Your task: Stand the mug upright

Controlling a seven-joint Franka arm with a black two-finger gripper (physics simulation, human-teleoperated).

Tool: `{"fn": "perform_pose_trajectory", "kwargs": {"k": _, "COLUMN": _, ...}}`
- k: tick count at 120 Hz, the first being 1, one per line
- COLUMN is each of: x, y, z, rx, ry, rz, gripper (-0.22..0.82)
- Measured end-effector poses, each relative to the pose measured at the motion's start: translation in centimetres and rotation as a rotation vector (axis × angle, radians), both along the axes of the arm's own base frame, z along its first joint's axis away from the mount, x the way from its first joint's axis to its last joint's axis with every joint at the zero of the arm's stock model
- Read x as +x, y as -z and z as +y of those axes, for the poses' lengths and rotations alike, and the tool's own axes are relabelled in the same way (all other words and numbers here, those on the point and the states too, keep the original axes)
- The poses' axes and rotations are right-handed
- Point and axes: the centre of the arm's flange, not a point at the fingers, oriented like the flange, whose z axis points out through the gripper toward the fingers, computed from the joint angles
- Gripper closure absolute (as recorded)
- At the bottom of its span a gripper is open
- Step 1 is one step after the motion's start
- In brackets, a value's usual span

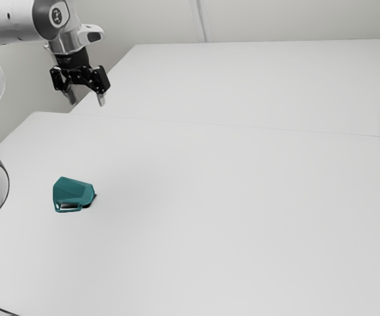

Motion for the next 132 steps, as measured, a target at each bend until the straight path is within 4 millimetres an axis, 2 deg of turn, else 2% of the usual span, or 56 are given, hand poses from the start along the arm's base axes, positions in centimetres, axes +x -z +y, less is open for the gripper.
{"fn": "perform_pose_trajectory", "kwargs": {"k": 17, "x": 0.1, "y": -0.1, "z": -0.4, "rx": 0.003, "ry": 0.012, "rz": -0.005, "gripper": 0.00}}
{"fn": "perform_pose_trajectory", "kwargs": {"k": 36, "x": -0.3, "y": -0.3, "z": 0.6, "rx": -0.009, "ry": -0.002, "rz": 0.000, "gripper": 0.00}}
{"fn": "perform_pose_trajectory", "kwargs": {"k": 41, "x": -0.6, "y": -0.7, "z": 2.4, "rx": -0.014, "ry": -0.030, "rz": -0.007, "gripper": 0.00}}
{"fn": "perform_pose_trajectory", "kwargs": {"k": 56, "x": -3.0, "y": -0.7, "z": 12.1, "rx": -0.039, "ry": -0.156, "rz": -0.021, "gripper": 0.00}}
{"fn": "perform_pose_trajectory", "kwargs": {"k": 63, "x": -4.8, "y": -0.2, "z": 16.8, "rx": -0.068, "ry": -0.211, "rz": -0.025, "gripper": 0.00}}
{"fn": "perform_pose_trajectory", "kwargs": {"k": 70, "x": -6.3, "y": 1.4, "z": 19.8, "rx": -0.100, "ry": -0.235, "rz": -0.010, "gripper": 0.00}}
{"fn": "perform_pose_trajectory", "kwargs": {"k": 79, "x": -7.8, "y": 4.0, "z": 21.8, "rx": -0.141, "ry": -0.233, "rz": 0.014, "gripper": 0.00}}
{"fn": "perform_pose_trajectory", "kwargs": {"k": 101, "x": -11.6, "y": 9.5, "z": 24.5, "rx": -0.241, "ry": -0.197, "rz": 0.024, "gripper": 0.00}}
{"fn": "perform_pose_trajectory", "kwargs": {"k": 124, "x": -15.2, "y": 12.1, "z": 30.3, "rx": -0.361, "ry": -0.214, "rz": -0.056, "gripper": 0.00}}
{"fn": "perform_pose_trajectory", "kwargs": {"k": 132, "x": -15.3, "y": 13.0, "z": 32.4, "rx": -0.397, "ry": -0.208, "rz": -0.075, "gripper": 0.00}}
